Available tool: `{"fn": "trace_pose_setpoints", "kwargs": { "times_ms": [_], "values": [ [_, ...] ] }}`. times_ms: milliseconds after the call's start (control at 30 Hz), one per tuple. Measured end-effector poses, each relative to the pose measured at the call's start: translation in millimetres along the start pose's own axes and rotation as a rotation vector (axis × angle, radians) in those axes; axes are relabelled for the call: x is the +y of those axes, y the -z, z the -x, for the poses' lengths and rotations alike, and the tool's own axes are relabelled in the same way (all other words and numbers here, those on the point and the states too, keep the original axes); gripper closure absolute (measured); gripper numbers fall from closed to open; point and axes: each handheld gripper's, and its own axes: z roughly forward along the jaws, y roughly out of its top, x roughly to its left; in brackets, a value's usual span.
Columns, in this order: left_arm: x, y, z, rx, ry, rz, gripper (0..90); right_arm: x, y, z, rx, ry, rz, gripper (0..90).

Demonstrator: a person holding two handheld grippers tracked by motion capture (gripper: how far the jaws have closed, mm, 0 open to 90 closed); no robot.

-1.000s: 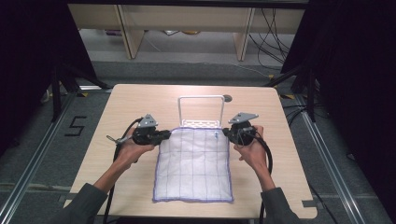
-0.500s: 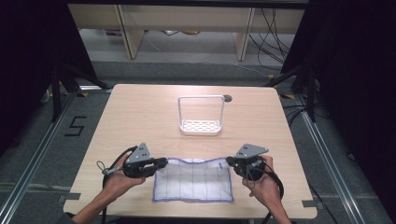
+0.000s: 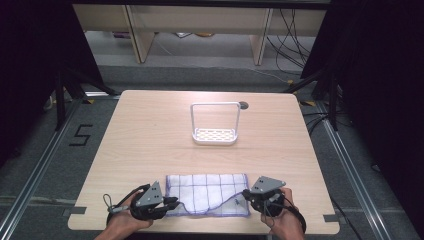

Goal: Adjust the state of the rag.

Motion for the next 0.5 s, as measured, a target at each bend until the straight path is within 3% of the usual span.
{"fn": "trace_pose_setpoints", "kwargs": {
  "times_ms": [133,200,233,267,300,400,433,500],
  "values": [
    [-5.1,3.9,6.0,-0.025,0.018,-0.009,74.7,-12.0,3.7,-5.6,0.018,-0.021,-0.002,79.4],
    [-4.0,8.8,5.3,-0.032,0.006,0.008,71.3,-16.5,8.9,-7.2,0.026,-0.035,0.002,74.6],
    [-3.6,11.2,6.8,-0.025,0.033,0.024,68.9,-18.1,12.1,-7.0,0.015,-0.036,0.022,72.7],
    [-2.2,14.9,4.0,-0.018,0.007,0.02,68.1,-19.1,15.8,-7.4,0.001,-0.053,0.032,70.9],
    [-1.9,16.6,3.6,-0.013,0.023,0.046,66.0,-19.6,19.1,-6.4,-0.004,-0.056,0.04,68.8],
    [1.0,24.2,-2.4,-0.018,0.063,0.06,62.4,-19.2,23.8,-3.0,-0.041,-0.071,0.057,67.1],
    [0.8,23.5,-2.4,-0.025,0.076,0.094,61.3,-18.5,23.6,-2.3,-0.038,-0.075,0.06,66.6],
    [1.3,26.0,-3.9,-0.028,0.087,0.093,58.3,-17.5,22.6,-2.5,-0.031,-0.072,0.054,66.3]
  ]
}}
